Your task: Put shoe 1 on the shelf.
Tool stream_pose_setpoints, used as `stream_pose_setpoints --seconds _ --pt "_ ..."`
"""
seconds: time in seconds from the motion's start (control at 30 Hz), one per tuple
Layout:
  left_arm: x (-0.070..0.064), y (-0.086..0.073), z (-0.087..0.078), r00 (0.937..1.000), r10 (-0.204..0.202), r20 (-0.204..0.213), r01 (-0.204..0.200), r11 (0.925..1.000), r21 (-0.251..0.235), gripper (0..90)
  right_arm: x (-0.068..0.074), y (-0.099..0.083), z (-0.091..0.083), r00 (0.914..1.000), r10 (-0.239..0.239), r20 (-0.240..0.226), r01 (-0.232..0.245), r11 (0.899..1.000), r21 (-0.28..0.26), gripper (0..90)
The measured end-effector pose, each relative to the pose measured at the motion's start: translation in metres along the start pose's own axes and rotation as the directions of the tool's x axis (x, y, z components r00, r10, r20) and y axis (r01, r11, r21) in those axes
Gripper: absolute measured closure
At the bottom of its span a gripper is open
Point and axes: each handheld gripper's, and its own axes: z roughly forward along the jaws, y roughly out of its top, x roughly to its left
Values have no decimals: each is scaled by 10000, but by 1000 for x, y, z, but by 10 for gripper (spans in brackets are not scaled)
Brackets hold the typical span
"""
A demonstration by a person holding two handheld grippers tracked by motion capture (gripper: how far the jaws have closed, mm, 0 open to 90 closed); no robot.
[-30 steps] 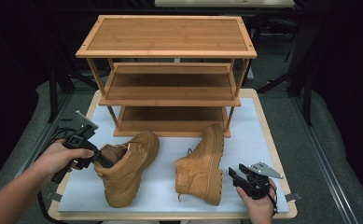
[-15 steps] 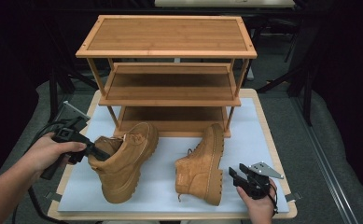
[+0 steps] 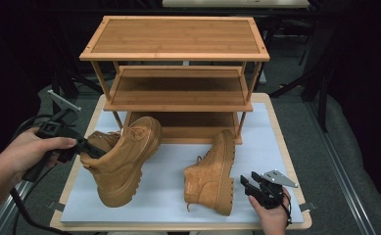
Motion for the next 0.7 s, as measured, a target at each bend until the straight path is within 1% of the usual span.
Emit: stream_pose_setpoints --seconds 0.03,0.07,0.1,0.23,0.27,0.4,0.43,0.47,0.5,0.53,0.57,0.6,0.63,0.7 --pt "-3 -1 -7 10000 -14 7 14 10000 -42 797 0 0 0 10000 3 -5 -3 10000 8 509" --pt "-3 -1 -7 10000 -14 7 14 10000 -42 798 0 0 0 10000 3 -5 -3 10000 8 509" --pt "-7 -1 -14 10000 1 -47 -1 10000 16 798 1 0 1 10000 35 -41 -35 10000 -25 509" --pt "-16 -2 -29 10000 -12 -5 12 9998 -183 797 1 0 1 10000 14 -20 -14 10000 -7 509" --pt "-16 -2 -29 10000 -12 -5 12 9998 -183 798 1 0 1 10000 14 -20 -14 10000 -7 509" --pt "-19 -2 -43 10000 9 99 -4 9984 -558 798 0 0 0 10000 15 4 -15 10000 -4 509" --pt "-21 -1 -47 9998 21 210 -4 9968 -801 799 0 0 1 10000 14 10 -14 10000 -11 509" --pt "-21 -1 -47 9998 21 210 -4 9968 -801 799 0 0 1 10000 14 10 -14 10000 -11 509" --pt "-21 1 -49 9995 18 327 16 9944 -1054 799 0 0 0 10000 6 9 -6 10000 3 509" --pt "-21 1 -49 9995 18 327 16 9944 -1054 800 0 0 0 10000 6 9 -6 10000 3 509" --pt "-19 5 -49 9990 27 437 30 9915 -1301 800 0 0 0 10000 10 12 -10 10000 -12 509" --pt "-19 5 -49 9990 27 437 30 9915 -1301 800 0 0 0 10000 10 12 -10 10000 -12 509" --pt "-19 11 -49 9989 106 448 -39 9892 -1468 800 1 0 1 10000 17 3 -17 10000 -31 509" --pt "-19 14 -48 9987 141 489 -63 9879 -1551 800 1 0 1 10000 11 26 -11 10000 -15 509"
